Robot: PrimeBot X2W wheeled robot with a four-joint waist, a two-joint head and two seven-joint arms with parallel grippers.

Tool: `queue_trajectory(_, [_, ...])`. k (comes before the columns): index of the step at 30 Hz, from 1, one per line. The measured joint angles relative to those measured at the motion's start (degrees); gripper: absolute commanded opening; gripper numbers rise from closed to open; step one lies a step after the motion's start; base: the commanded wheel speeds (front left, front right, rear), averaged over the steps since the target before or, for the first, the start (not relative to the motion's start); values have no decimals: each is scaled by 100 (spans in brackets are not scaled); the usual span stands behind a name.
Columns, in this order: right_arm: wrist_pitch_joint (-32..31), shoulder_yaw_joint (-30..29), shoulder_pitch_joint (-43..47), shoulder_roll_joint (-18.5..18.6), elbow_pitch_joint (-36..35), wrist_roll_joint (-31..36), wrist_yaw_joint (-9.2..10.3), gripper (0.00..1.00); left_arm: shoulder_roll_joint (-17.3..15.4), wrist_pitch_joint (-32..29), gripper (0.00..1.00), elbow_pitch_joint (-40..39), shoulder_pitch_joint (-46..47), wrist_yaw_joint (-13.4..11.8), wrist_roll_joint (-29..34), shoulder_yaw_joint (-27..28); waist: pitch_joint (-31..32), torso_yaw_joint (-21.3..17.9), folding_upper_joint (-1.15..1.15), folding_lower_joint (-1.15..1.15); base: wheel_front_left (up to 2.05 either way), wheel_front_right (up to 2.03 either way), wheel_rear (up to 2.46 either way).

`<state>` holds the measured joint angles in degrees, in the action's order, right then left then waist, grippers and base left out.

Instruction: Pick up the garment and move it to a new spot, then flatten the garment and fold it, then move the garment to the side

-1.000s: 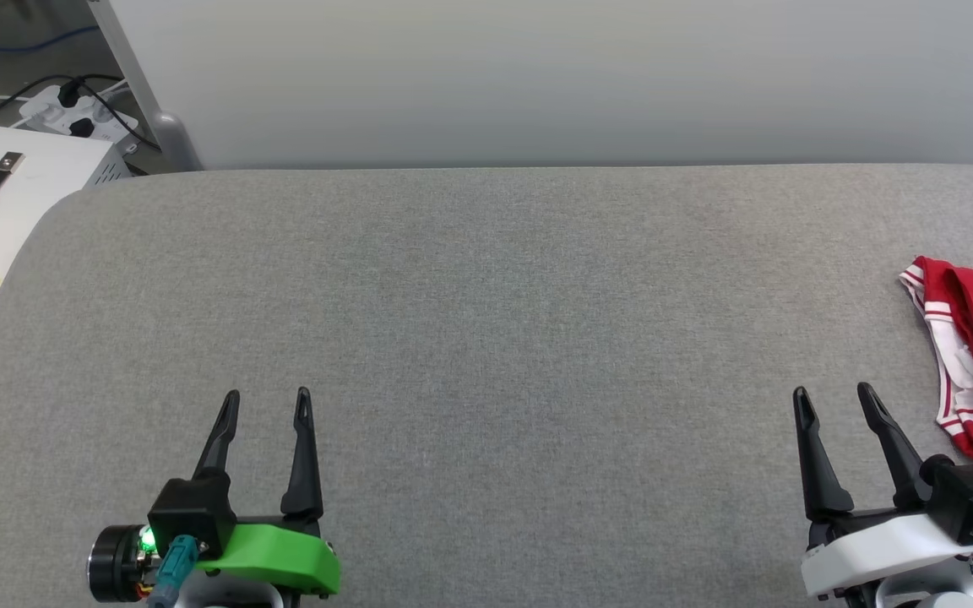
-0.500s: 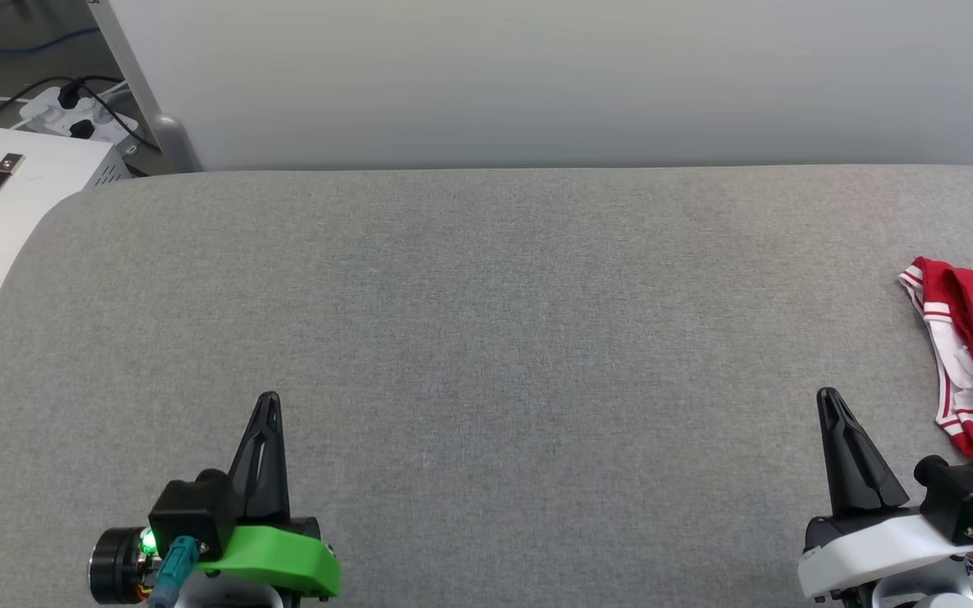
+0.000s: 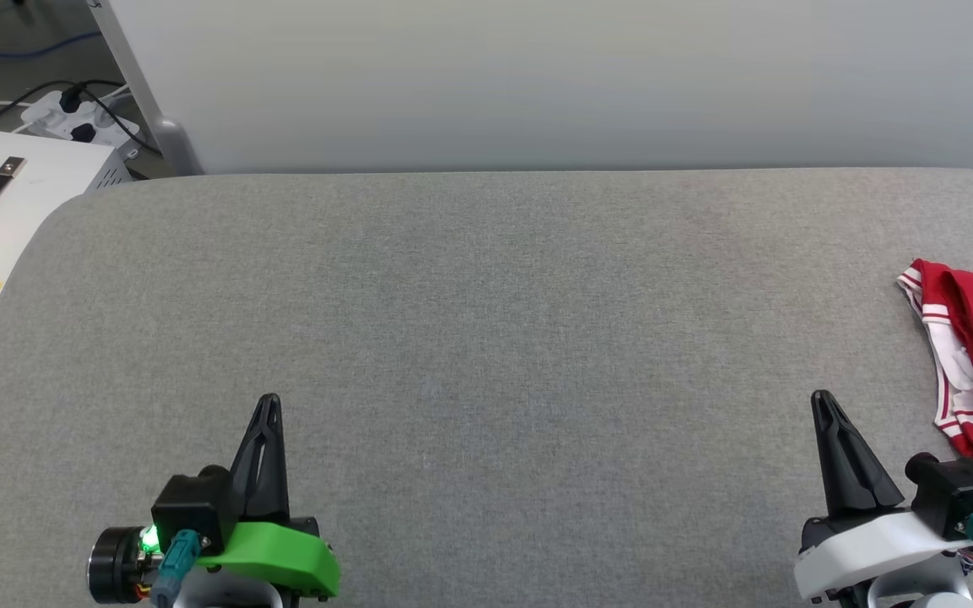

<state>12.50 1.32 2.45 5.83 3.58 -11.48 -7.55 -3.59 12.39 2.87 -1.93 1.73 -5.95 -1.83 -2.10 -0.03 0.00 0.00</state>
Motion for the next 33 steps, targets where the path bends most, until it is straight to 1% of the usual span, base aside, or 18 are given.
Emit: queue_trajectory(33, [-379,-33,-21,-88,-97,328,0,0,2,-381,0,-78,12,-46,146,38,65,1,0,0,0,0,0])
